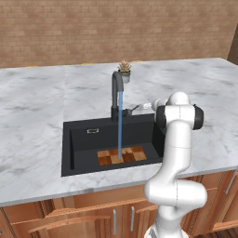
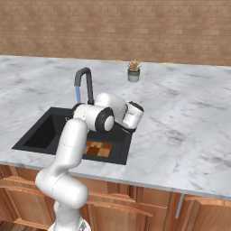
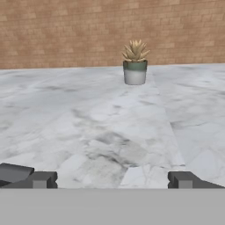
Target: Turn on the sink faucet with hot water and rinse the cutting board for ten seconds, then turn off the faucet. Push the cutting board to reach the water if necessary.
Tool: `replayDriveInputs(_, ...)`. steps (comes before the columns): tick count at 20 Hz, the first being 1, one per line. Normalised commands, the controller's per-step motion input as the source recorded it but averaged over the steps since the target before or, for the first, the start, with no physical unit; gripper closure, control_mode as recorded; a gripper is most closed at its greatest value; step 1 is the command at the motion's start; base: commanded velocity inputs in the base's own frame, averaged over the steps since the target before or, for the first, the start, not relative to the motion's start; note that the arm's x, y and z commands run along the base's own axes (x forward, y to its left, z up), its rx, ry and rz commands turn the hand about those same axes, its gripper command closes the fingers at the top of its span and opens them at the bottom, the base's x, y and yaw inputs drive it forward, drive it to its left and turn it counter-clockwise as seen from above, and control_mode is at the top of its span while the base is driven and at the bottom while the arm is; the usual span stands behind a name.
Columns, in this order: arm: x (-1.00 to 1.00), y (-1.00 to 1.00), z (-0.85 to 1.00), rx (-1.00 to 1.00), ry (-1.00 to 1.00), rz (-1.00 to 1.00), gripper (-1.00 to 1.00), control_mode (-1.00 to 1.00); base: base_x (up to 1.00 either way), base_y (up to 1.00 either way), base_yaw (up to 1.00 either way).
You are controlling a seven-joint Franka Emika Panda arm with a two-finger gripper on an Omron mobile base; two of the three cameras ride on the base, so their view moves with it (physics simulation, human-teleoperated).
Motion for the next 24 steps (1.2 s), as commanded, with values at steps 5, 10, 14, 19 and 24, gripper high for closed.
replayDriveInputs(5,0.01,0.06,-0.02,0.0,-0.03,0.01,-1.0,-1.0,0.0,0.0,0.0)
replayDriveInputs(10,0.05,0.05,-0.01,0.0,-0.01,0.03,-1.0,-1.0,0.0,0.0,0.0)
replayDriveInputs(14,0.0,0.03,-0.12,0.0,0.0,0.01,-1.0,-1.0,0.0,0.0,0.0)
replayDriveInputs(19,0.0,0.01,-0.12,0.0,0.0,0.0,-1.0,-1.0,0.0,0.0,0.0)
replayDriveInputs(24,0.0,0.1,0.0,0.0,0.0,0.0,-1.0,-1.0,0.0,0.0,0.0)
